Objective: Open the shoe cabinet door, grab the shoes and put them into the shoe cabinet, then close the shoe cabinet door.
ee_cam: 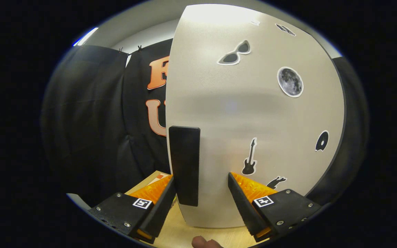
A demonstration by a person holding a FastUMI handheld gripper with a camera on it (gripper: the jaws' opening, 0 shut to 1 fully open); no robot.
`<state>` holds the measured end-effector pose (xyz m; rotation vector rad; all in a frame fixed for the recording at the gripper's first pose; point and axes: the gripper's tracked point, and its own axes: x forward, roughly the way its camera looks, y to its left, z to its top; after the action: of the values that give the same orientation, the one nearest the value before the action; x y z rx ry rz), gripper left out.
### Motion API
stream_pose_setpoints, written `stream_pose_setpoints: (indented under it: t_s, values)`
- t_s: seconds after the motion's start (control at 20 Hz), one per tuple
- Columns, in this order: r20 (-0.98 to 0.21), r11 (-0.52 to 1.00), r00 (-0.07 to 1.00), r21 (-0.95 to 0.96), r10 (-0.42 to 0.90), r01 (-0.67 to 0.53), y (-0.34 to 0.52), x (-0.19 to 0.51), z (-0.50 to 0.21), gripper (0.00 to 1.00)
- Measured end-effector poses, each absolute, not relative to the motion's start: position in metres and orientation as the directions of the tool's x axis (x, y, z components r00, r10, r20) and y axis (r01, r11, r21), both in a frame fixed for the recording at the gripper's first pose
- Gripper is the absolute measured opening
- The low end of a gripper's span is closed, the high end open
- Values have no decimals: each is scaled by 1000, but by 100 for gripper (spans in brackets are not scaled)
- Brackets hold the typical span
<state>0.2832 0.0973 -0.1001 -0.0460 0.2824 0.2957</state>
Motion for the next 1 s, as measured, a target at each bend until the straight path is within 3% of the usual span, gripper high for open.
stream_pose_setpoints:
  t_s: [0.65, 1.0]
  values:
    - [-291, 940, 894, 76, 341, -333, 113, 280, -96, 93]
    - [-258, 948, 913, 38, 316, -317, 102, 215, -72, 92]
